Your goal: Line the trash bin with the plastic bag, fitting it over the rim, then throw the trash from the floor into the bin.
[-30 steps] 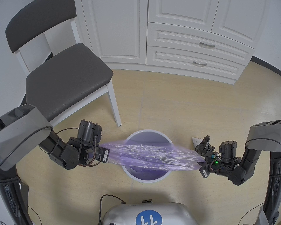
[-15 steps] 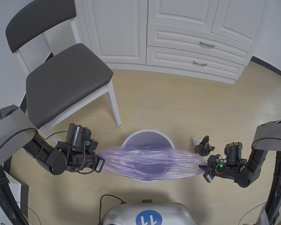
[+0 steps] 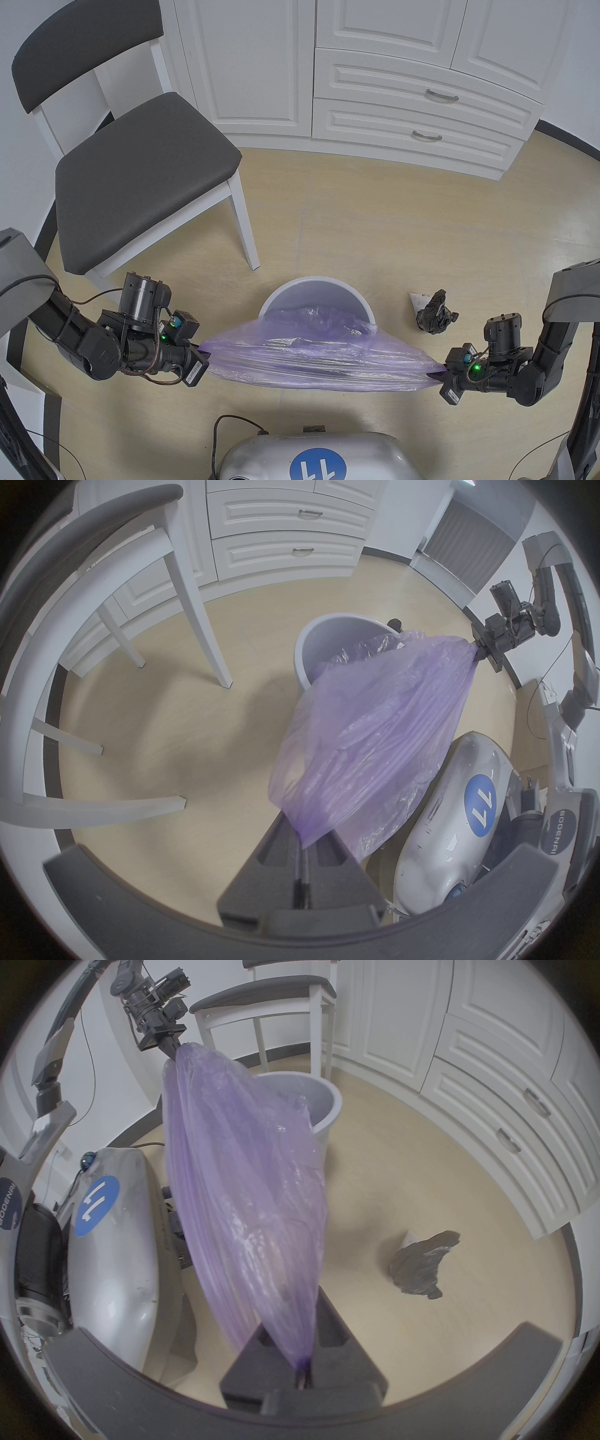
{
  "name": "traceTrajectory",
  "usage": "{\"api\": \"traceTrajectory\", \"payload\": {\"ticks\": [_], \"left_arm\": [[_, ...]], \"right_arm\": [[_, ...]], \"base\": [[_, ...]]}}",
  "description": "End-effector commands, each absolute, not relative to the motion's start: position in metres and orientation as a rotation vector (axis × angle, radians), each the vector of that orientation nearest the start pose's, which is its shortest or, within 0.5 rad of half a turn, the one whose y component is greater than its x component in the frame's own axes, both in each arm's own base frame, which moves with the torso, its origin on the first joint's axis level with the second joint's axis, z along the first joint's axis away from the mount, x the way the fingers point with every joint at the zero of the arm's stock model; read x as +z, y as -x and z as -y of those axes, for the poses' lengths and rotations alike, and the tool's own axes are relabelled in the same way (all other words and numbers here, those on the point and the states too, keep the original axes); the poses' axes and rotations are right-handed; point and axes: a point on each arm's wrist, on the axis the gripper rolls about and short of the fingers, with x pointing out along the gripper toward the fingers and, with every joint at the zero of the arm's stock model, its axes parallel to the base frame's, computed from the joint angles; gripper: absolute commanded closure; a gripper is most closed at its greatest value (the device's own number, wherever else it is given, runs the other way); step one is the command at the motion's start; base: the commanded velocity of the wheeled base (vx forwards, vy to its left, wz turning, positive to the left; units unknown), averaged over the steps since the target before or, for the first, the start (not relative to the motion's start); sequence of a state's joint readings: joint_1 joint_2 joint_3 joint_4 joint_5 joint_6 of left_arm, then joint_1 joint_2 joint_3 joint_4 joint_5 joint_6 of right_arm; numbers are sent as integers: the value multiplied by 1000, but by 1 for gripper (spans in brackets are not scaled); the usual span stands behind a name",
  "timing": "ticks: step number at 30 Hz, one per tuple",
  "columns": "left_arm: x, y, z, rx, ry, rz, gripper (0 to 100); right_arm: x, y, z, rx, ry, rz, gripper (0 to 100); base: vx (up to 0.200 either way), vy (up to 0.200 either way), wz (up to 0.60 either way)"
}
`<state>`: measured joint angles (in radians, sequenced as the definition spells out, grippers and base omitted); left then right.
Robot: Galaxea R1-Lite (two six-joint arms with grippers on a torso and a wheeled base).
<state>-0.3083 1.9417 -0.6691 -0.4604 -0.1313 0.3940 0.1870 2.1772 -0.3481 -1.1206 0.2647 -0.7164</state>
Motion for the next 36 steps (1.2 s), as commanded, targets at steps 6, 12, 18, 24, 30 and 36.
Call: {"api": "traceTrajectory", "payload": {"ticks": [6,12,18,24,30,36], "left_arm": [[56,-286,96,-582,-444,-742,100],[51,-283,93,-603,-496,-747,100],[46,-284,92,-630,-494,-754,100],[26,-294,101,-643,-492,-797,100],[14,-301,116,-628,-446,-796,100],[4,-322,144,-434,-313,-713,100]], "right_arm": [[0,-263,-61,732,628,-562,100],[0,-260,-62,751,628,-574,100],[-4,-260,-62,763,646,-582,100],[-14,-268,-66,770,639,-599,100],[-18,-277,-68,750,606,-604,100],[-18,-291,-74,680,526,-604,100]], "base": [[0,0,0],[0,0,0],[0,0,0],[0,0,0],[0,0,0],[0,0,0]]}}
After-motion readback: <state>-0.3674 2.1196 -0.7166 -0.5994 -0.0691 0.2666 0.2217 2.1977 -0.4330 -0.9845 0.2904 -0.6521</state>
